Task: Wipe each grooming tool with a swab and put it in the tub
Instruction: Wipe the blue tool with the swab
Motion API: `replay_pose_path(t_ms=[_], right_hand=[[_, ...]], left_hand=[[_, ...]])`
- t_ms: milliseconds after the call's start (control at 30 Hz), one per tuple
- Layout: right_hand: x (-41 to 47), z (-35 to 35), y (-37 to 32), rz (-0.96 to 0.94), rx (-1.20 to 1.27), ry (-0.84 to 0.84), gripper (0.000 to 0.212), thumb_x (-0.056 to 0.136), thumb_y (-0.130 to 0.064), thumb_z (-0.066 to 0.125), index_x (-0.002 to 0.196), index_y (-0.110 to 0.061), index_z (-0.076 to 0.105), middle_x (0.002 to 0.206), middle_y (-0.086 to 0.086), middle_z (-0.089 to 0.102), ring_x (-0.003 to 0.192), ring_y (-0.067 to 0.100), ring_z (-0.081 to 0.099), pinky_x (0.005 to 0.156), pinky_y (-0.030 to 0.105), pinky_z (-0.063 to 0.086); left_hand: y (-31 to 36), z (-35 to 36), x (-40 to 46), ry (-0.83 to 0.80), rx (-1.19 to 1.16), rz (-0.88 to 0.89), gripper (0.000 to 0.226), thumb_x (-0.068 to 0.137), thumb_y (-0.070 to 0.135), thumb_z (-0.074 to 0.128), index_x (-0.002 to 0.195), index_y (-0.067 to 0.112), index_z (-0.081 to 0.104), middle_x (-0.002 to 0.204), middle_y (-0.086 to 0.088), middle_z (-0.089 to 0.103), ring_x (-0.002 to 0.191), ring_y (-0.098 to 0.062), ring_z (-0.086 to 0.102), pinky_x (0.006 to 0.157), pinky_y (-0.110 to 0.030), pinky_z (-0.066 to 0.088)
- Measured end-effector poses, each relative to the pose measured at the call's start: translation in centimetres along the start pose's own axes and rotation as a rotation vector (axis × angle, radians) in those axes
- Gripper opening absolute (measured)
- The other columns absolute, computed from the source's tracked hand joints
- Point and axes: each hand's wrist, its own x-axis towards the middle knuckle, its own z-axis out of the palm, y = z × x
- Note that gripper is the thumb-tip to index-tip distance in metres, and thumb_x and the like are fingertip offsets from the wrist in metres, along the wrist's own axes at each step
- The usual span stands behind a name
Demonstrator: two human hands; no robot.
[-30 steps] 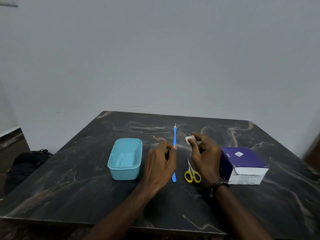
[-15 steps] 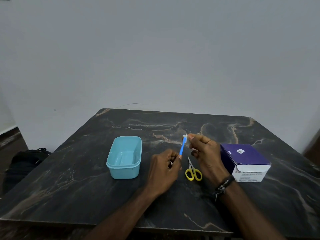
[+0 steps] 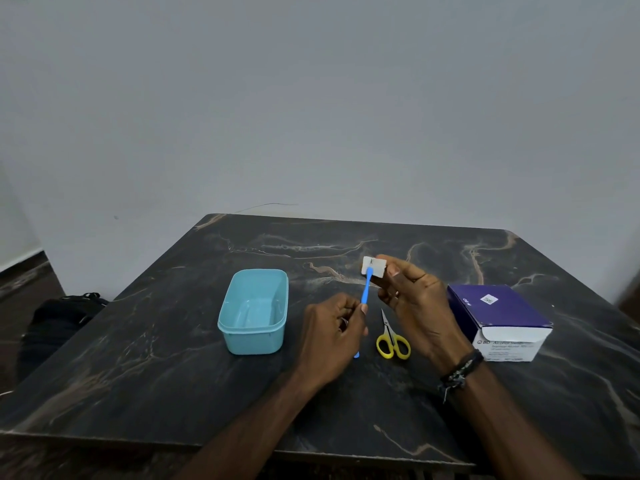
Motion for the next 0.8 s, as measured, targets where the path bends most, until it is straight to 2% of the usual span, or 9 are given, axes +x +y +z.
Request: replay_pose_path(t_ms=[100,167,233,300,367,433,500,633,800], right_hand=[[0.13,-0.11,0.13,-0.037,-0.026,-0.020,0.054,0.058,-0.040,0.083,0.102,-0.011,0.069,0.102,0.007,0.075,0.091,0.015,0.071,0.071,0.025,0.054],[0.22,-0.25,0.31,-0.046,-0.041,0.000,0.048,0.059,-0.036,0.083,0.099,-0.012,0.068,0.100,0.008,0.075,0.091,0.017,0.071,0.072,0.028,0.053],[0.25,-0.37,0.40,-0.058,-0.046,0.000,0.055,0.055,-0.040,0.087,0.099,-0.013,0.067,0.101,0.011,0.075,0.092,0.021,0.072,0.070,0.027,0.053],[0.21,-0.33,0.38,-0.062,-0.068,-0.012,0.071,0.046,-0.048,0.090,0.103,-0.013,0.067,0.103,0.013,0.074,0.095,0.026,0.071,0.068,0.025,0.054],[0.20,-0.37,0.35,-0.060,-0.092,-0.036,0.075,0.046,-0.051,0.090,0.106,-0.012,0.067,0.105,0.012,0.074,0.097,0.027,0.071,0.076,0.031,0.053],[0.19,-0.34,0.31,-0.049,-0.097,-0.064,0.074,0.049,-0.051,0.089,0.106,-0.009,0.067,0.106,0.013,0.073,0.096,0.026,0.071,0.084,0.038,0.051],[0.09,-0.33,0.32,-0.042,-0.109,-0.091,0.072,0.052,-0.052,0.087,0.105,-0.007,0.069,0.108,0.013,0.073,0.095,0.024,0.071,0.085,0.040,0.050],[-0.06,-0.29,0.16,-0.026,-0.128,-0.116,0.068,0.055,-0.052,0.086,0.101,-0.005,0.070,0.109,0.013,0.072,0.092,0.020,0.071,0.078,0.034,0.050],[-0.08,-0.31,-0.06,-0.015,-0.099,-0.116,0.062,0.051,-0.052,0.086,0.092,-0.008,0.073,0.105,0.013,0.073,0.087,0.019,0.071,0.070,0.027,0.054]], left_hand=[[-0.14,-0.06,0.10,0.009,0.003,0.004,0.012,0.093,0.019,0.060,0.086,0.011,0.066,0.065,0.004,0.067,0.059,-0.009,0.066,0.052,-0.015,0.051],[-0.16,-0.12,0.09,0.012,-0.002,0.012,0.012,0.093,0.019,0.060,0.087,0.010,0.066,0.064,0.006,0.066,0.059,-0.008,0.065,0.052,-0.014,0.049],[-0.03,-0.18,0.01,0.008,0.010,0.039,0.010,0.093,0.019,0.061,0.088,0.012,0.067,0.064,0.008,0.065,0.059,-0.007,0.065,0.051,-0.015,0.049],[-0.02,-0.25,-0.06,0.006,0.017,0.062,0.009,0.093,0.020,0.060,0.088,0.016,0.066,0.064,0.006,0.065,0.059,-0.011,0.065,0.051,-0.024,0.052],[-0.11,-0.25,-0.07,0.013,0.032,0.095,0.011,0.093,0.023,0.059,0.085,0.017,0.065,0.064,0.005,0.065,0.055,-0.014,0.063,0.051,-0.034,0.052],[-0.16,-0.24,-0.03,0.017,0.044,0.120,0.013,0.092,0.024,0.059,0.083,0.017,0.065,0.064,0.004,0.065,0.054,-0.016,0.061,0.051,-0.039,0.050],[-0.12,-0.23,-0.05,0.007,0.043,0.131,0.012,0.093,0.022,0.059,0.085,0.016,0.066,0.065,0.004,0.065,0.055,-0.017,0.061,0.051,-0.041,0.050],[-0.10,-0.25,-0.14,-0.004,0.061,0.144,0.015,0.092,0.027,0.057,0.088,0.016,0.066,0.067,0.002,0.066,0.057,-0.018,0.062,0.053,-0.042,0.050],[0.12,-0.23,-0.20,0.000,0.069,0.159,0.014,0.091,0.024,0.058,0.086,0.015,0.067,0.068,-0.001,0.066,0.056,-0.019,0.060,0.052,-0.039,0.049]])
